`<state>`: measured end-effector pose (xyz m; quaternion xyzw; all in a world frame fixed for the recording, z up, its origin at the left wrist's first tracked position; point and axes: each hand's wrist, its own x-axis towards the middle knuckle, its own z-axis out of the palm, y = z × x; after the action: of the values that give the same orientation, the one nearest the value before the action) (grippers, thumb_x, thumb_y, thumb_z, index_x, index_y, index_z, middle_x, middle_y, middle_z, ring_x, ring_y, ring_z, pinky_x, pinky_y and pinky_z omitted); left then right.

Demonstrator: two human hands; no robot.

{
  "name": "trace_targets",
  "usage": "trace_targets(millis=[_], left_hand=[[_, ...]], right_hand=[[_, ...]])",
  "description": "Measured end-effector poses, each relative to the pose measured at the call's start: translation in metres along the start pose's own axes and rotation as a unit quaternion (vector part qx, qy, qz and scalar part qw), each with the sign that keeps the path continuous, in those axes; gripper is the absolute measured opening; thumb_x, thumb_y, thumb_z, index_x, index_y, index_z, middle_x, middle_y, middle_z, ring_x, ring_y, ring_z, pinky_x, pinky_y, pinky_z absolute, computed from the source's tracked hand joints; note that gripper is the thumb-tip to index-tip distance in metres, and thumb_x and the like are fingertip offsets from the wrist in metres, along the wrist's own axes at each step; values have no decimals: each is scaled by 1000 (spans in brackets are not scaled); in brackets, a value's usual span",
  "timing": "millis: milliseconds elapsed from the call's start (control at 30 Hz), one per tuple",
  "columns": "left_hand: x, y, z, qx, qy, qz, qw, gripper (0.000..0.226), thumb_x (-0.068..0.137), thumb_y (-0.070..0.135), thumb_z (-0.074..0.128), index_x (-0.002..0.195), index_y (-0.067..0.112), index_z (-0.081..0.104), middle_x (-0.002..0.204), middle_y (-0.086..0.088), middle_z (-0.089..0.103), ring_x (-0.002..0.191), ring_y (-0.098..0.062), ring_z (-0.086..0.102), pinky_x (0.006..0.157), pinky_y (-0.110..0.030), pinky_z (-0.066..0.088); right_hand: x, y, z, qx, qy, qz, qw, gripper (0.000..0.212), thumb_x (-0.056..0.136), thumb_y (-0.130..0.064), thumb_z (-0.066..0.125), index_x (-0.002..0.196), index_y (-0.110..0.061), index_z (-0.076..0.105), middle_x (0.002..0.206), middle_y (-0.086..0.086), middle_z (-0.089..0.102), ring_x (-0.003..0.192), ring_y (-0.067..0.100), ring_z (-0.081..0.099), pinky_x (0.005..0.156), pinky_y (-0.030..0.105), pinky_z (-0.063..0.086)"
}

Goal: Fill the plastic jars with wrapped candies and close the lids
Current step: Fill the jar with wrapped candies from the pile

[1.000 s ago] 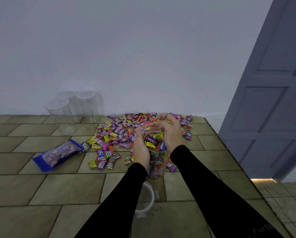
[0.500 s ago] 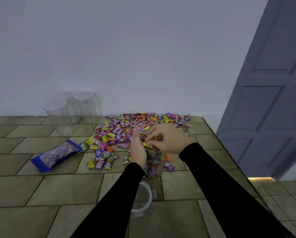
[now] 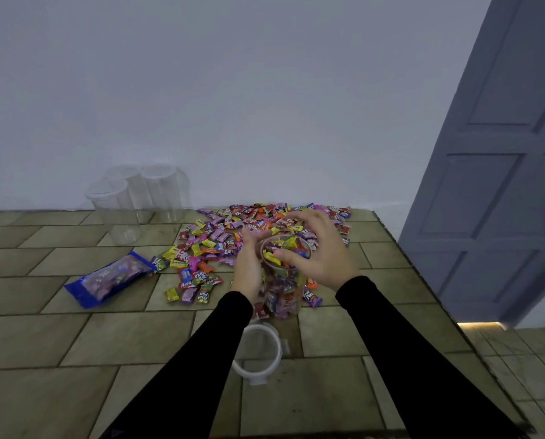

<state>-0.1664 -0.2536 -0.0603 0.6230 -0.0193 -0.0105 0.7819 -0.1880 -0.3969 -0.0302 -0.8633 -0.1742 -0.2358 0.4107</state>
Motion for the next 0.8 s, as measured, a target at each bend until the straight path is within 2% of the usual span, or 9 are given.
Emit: trace_targets(millis=[33,100,167,267,333,400,500,700,800], left_hand=[[-1,0,-6,30,4,7,1000,70,95,63,19,116,13,63,108,-1,71,100,-17,67,95,-45,51],[-4,0,-19,154,20,21,988,53,100,54,30,114,15,63,109,1,68,98,-15,63,87,-35,49],[-7,0,-34,323,4,21,946,32,102,39,42,104,15,62,99,-2,65,80,-8,56,68,-25,42],[-16,-1,-53,535,-100,-38,838,26,96,35,53,76,18,54,73,-5,55,60,-12,46,55,-26,34],[-25,-4,-61,607,-131,-81,780,31,92,34,58,68,16,50,67,-5,49,60,-18,45,57,-28,34],[-34,-9,-67,644,-134,-97,747,24,91,30,61,80,9,58,83,-8,55,73,-23,54,66,-30,43],[-42,-21,-73,659,-135,-102,733,25,86,31,69,99,10,65,114,-9,58,95,-25,62,84,-36,53],[-48,-28,-71,682,-125,-70,718,9,87,25,66,91,17,67,119,-11,58,100,-26,61,86,-39,53],[-43,-21,-69,687,-135,-76,710,5,90,20,60,92,17,64,117,-11,59,100,-26,60,83,-34,50]], right_hand=[[-5,1,2,13,-10,31,999,80,64,-68,70,131,-32,48,130,-5,45,124,7,42,102,28,38],[-14,4,6,49,-33,88,994,101,55,-70,75,140,-35,33,137,-6,37,127,6,40,103,24,37],[-24,6,14,117,-35,139,983,114,52,-64,82,145,-34,24,140,-7,36,124,-1,41,100,17,39],[-34,5,28,167,-24,189,967,112,60,-39,88,149,-23,21,133,-12,39,119,-7,42,87,-4,33],[-38,4,34,193,-10,206,959,100,65,-29,87,145,-18,29,128,-12,46,118,2,48,82,-4,37],[-40,3,39,206,8,214,955,89,66,-27,87,140,-19,39,124,-10,54,114,5,54,86,4,45],[-43,-1,42,200,26,222,954,84,65,-30,87,136,-19,43,122,-9,57,112,6,55,82,6,47],[-43,-5,44,197,49,240,949,84,60,-33,90,132,-21,47,119,-10,60,106,4,57,77,8,46],[-40,-4,43,198,46,244,948,86,57,-37,90,131,-21,49,119,-9,61,108,6,59,84,14,48]])
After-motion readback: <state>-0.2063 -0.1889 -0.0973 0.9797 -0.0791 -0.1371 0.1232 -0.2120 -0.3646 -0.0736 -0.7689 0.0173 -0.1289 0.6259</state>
